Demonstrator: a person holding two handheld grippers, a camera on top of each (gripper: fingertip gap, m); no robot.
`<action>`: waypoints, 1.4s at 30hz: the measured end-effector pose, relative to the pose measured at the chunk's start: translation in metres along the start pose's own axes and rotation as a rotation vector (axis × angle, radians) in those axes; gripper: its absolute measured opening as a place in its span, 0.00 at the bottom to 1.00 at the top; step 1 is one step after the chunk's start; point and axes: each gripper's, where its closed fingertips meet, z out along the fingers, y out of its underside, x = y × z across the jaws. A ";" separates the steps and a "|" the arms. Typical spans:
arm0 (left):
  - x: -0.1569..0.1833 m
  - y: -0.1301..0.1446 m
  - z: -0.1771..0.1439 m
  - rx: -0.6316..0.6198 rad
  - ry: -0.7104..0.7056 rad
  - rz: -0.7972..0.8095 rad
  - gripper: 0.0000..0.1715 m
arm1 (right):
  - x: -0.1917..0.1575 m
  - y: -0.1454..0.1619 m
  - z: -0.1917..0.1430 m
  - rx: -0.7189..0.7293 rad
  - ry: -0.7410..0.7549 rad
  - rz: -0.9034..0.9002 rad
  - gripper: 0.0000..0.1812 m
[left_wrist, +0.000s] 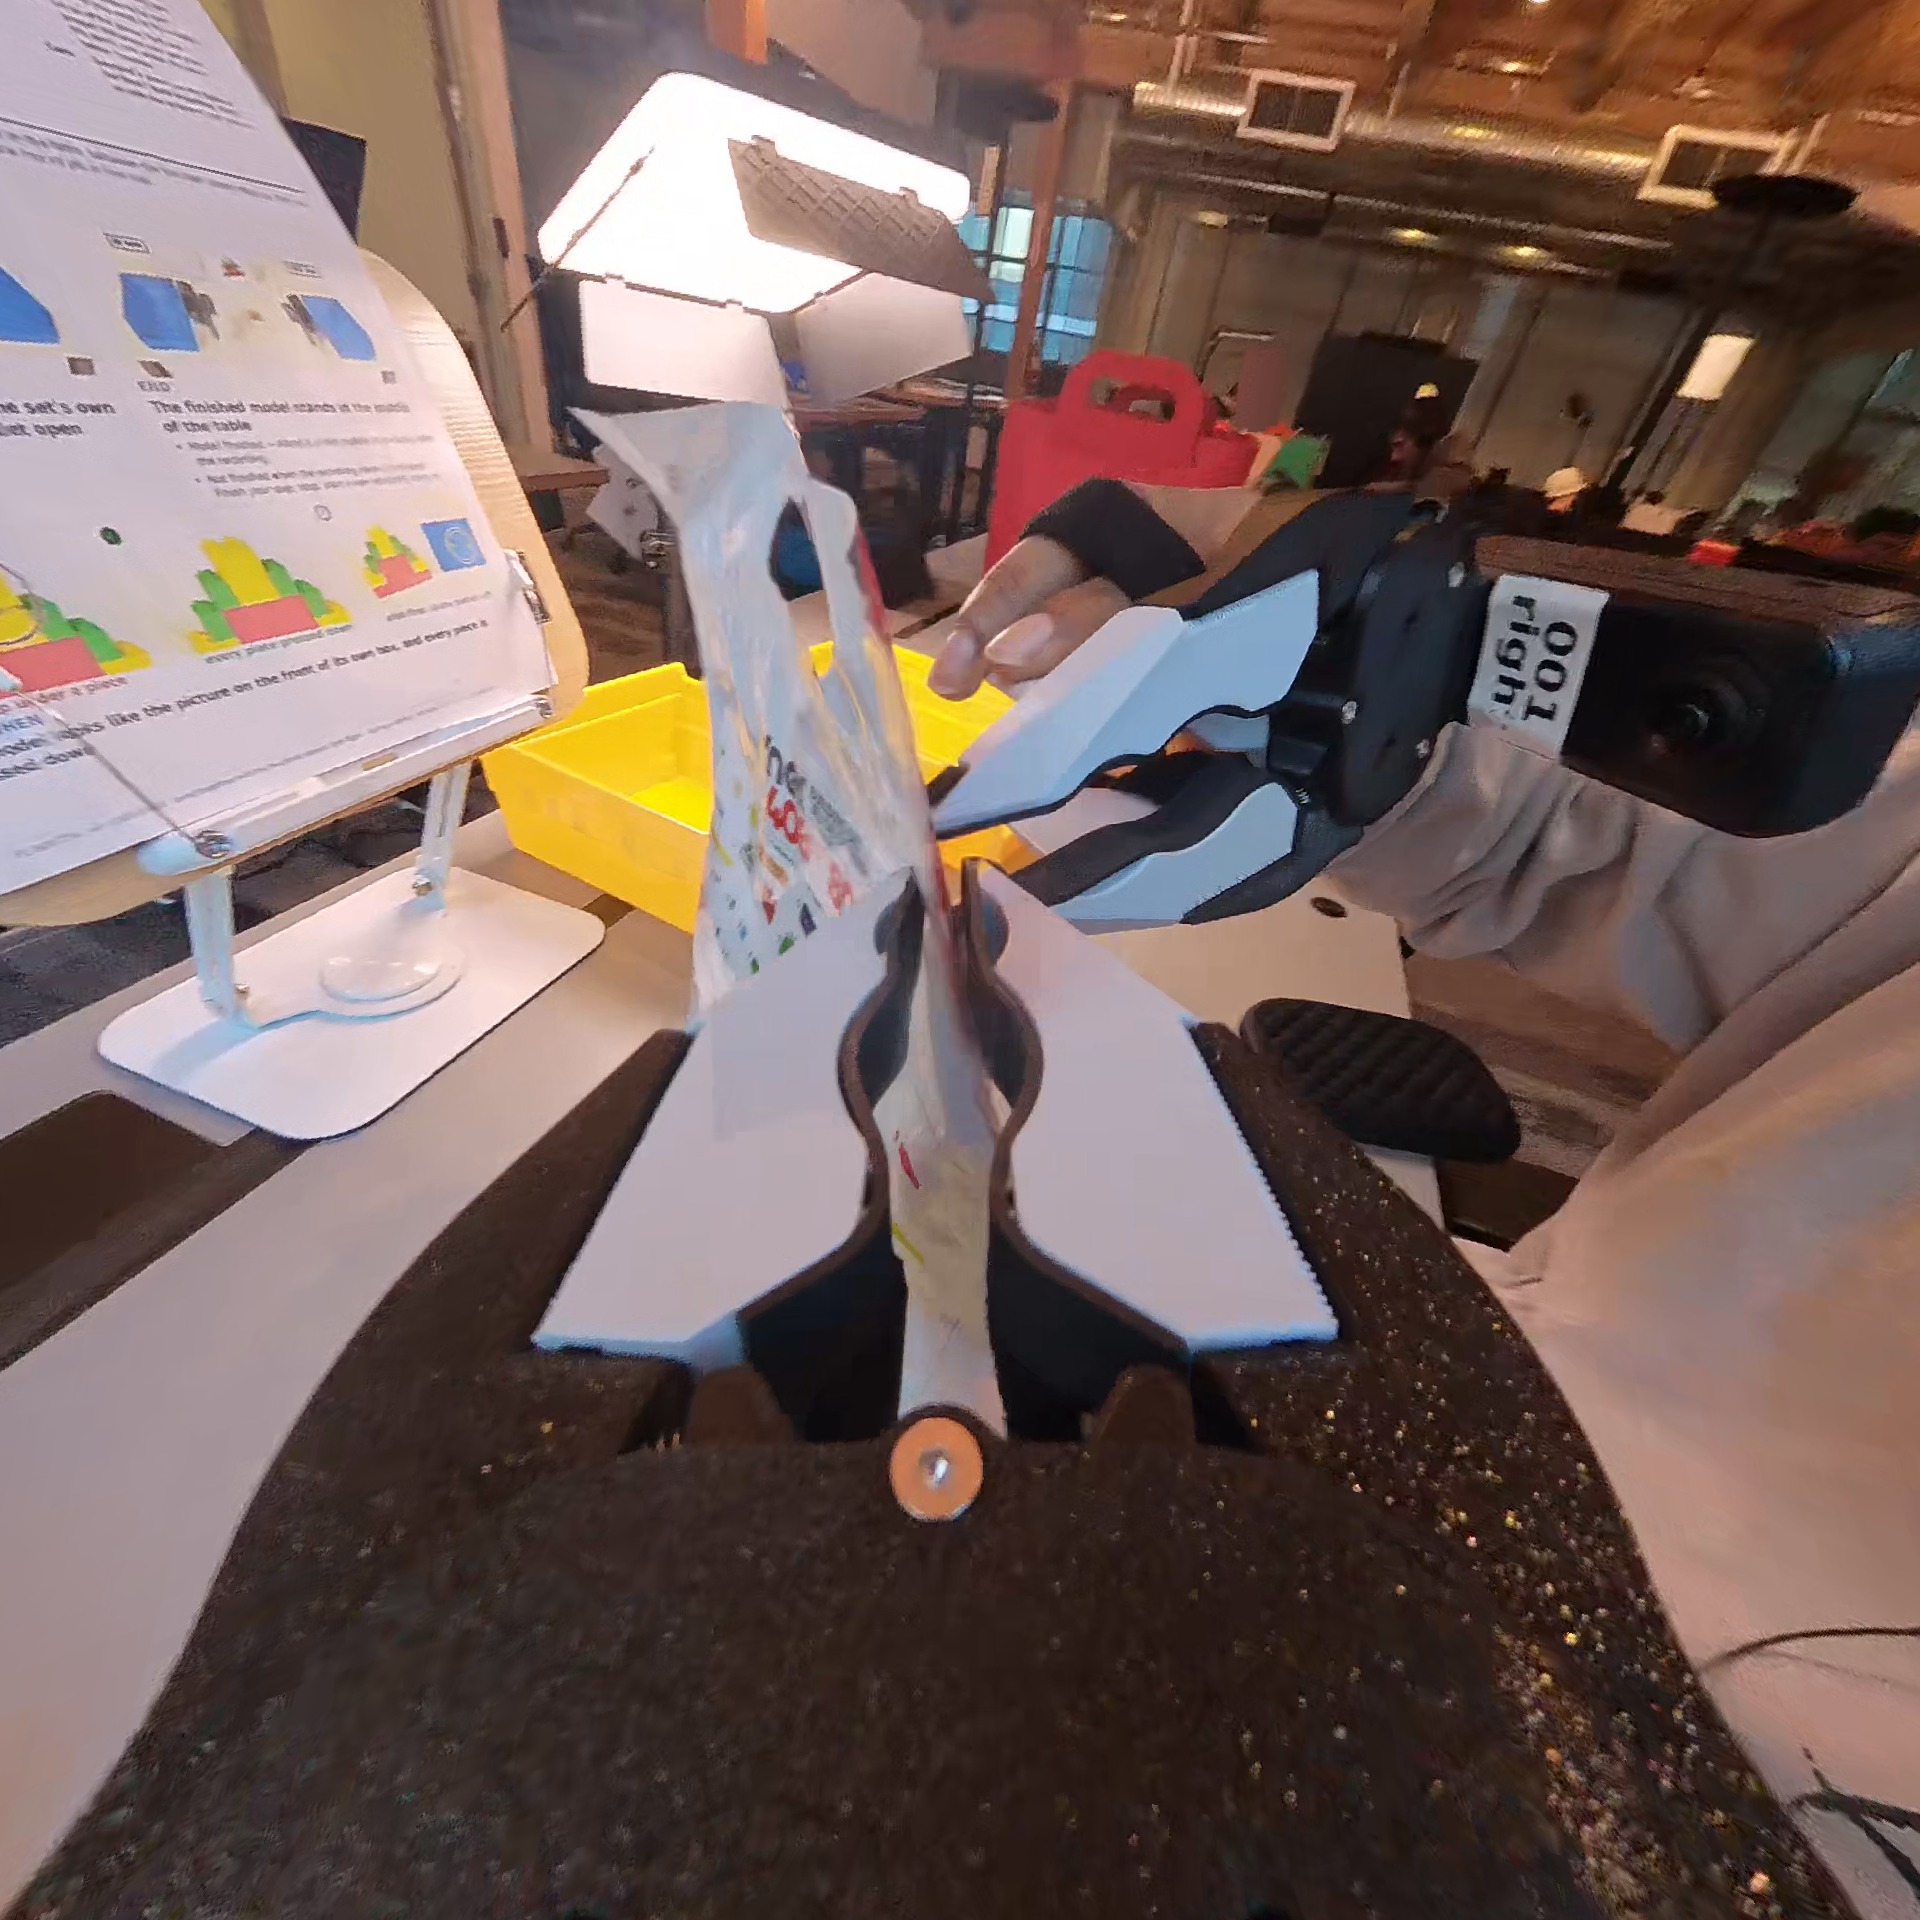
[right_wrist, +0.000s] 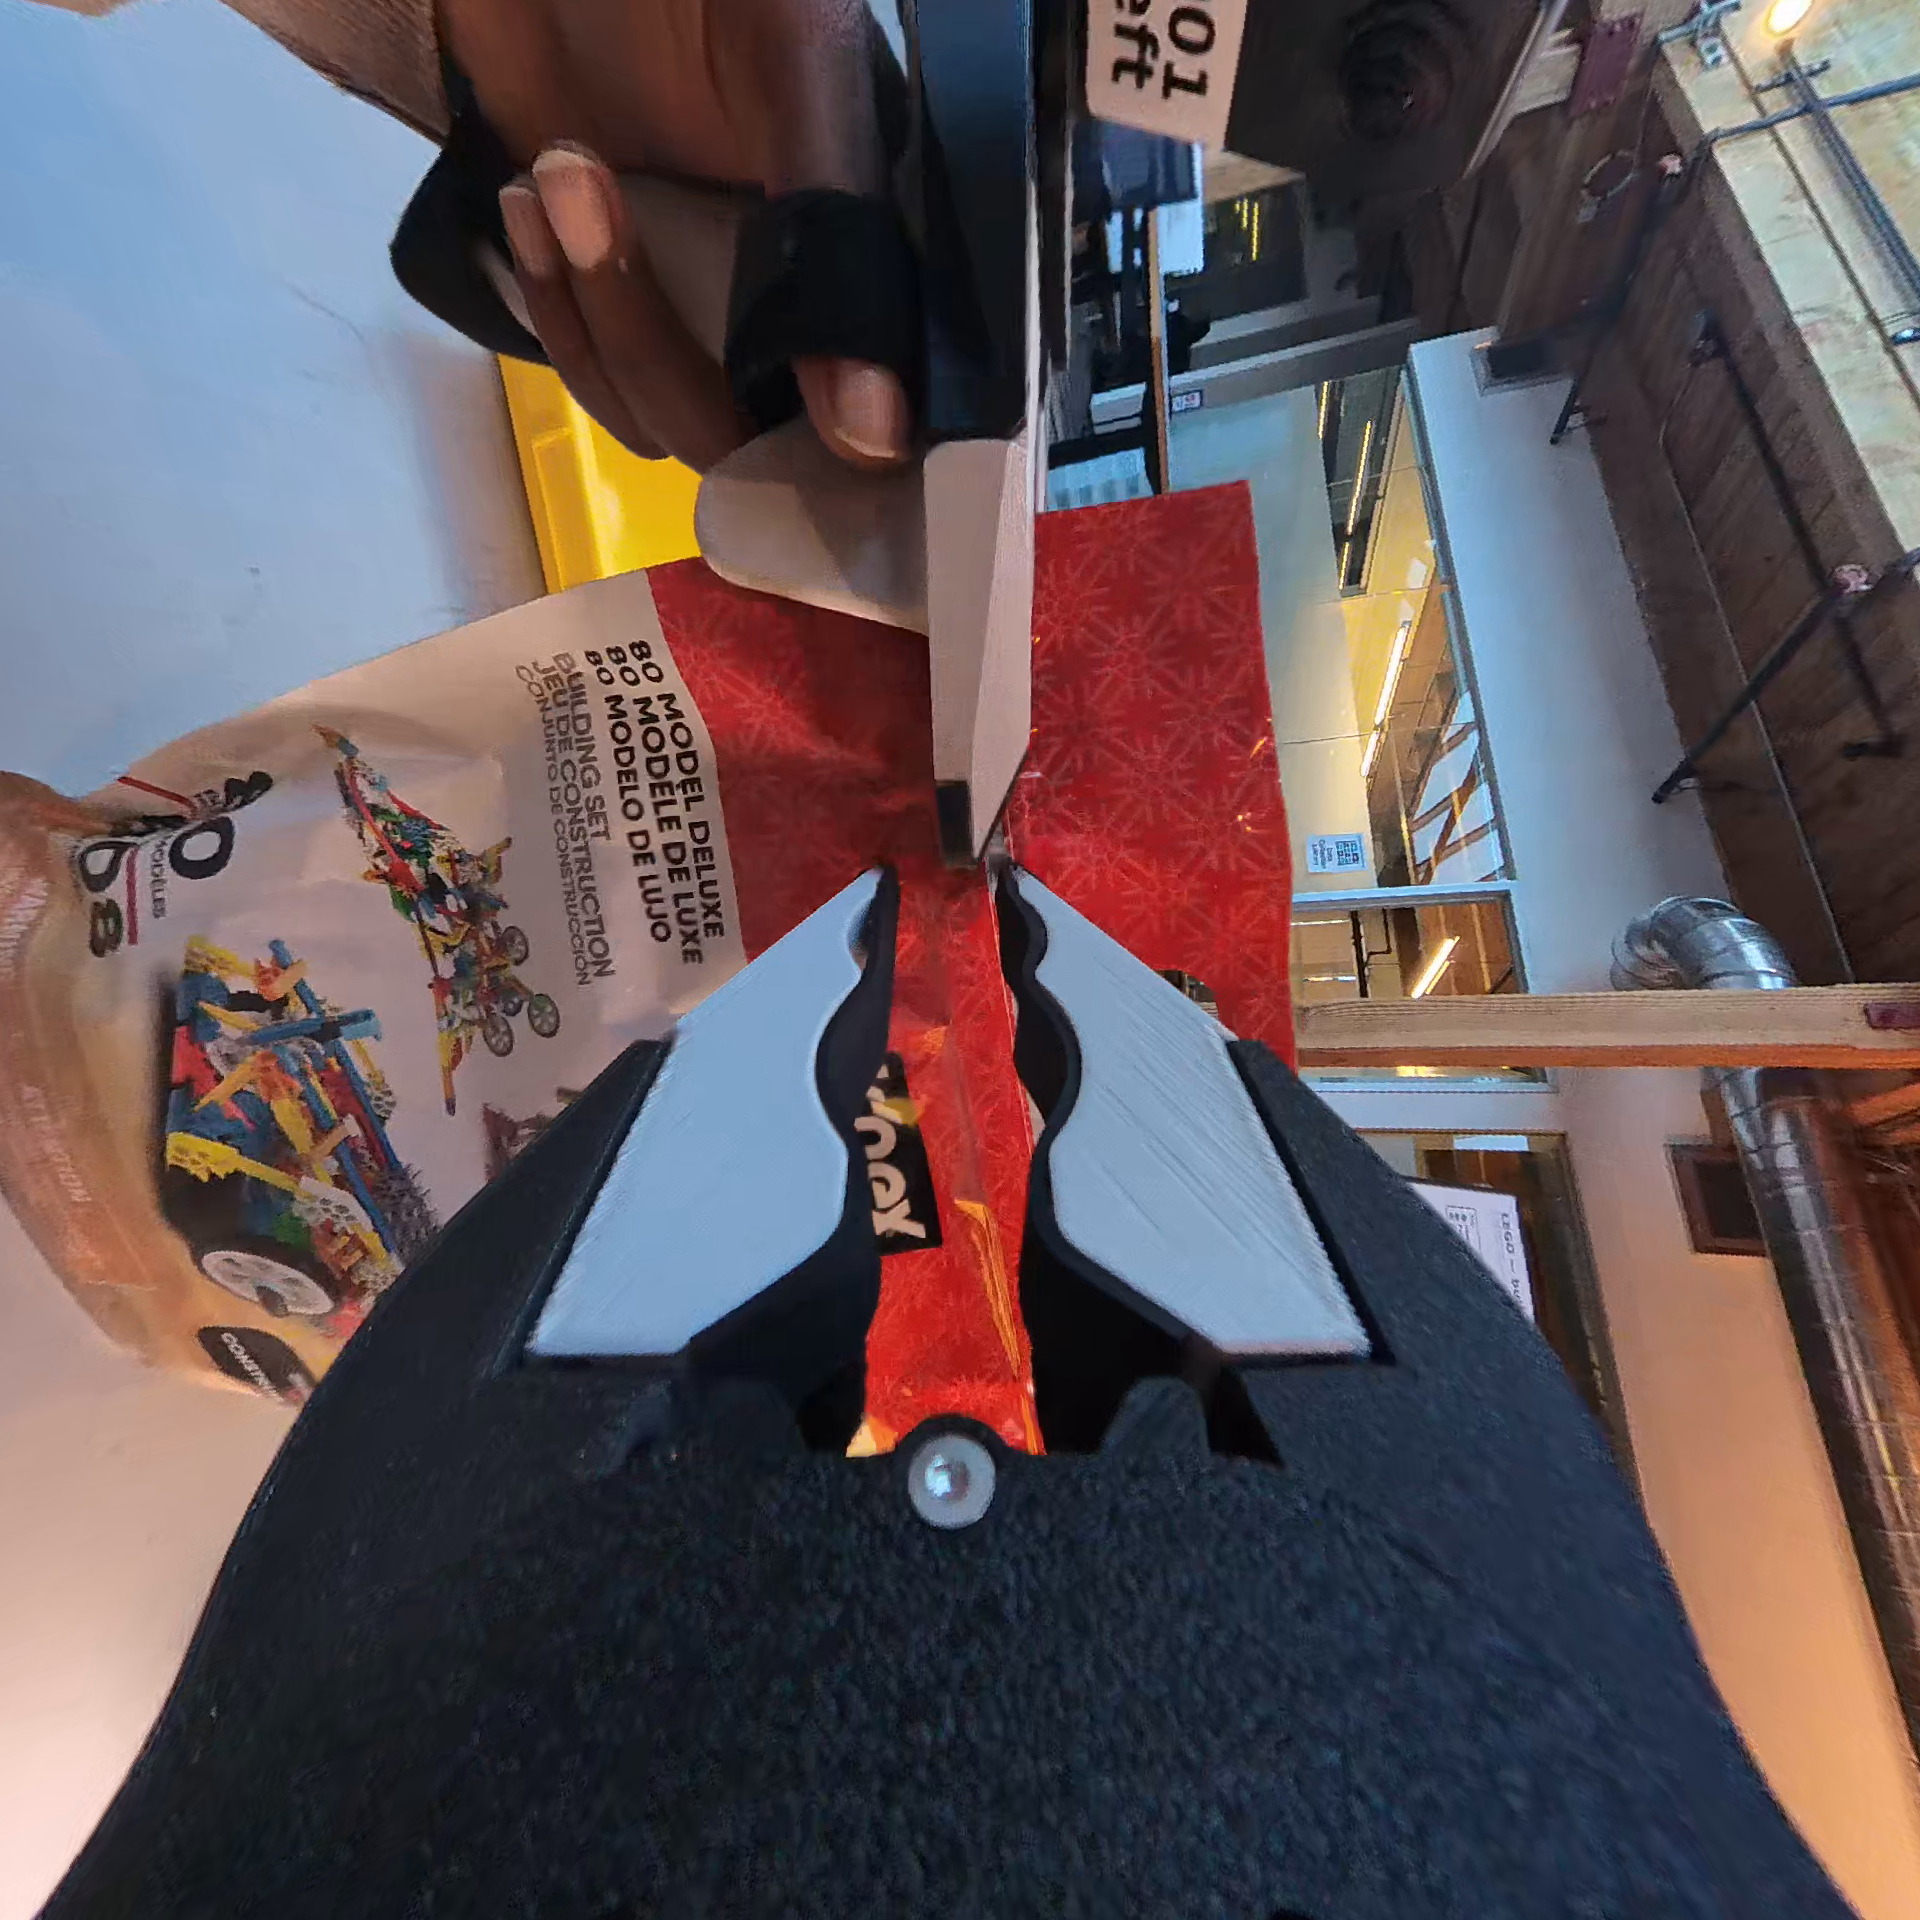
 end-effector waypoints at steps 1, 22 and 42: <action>-0.001 0.000 0.000 -0.001 -0.007 0.003 0.01 | 0.000 0.000 0.001 -0.001 0.005 -0.001 0.09; 0.010 -0.016 -0.004 0.124 0.165 -0.128 0.02 | -0.003 -0.001 -0.013 0.039 -0.053 -0.025 0.00; -0.025 -0.006 0.016 -0.001 -0.287 0.213 0.00 | -0.026 -0.023 -0.026 -0.034 0.119 -0.322 0.00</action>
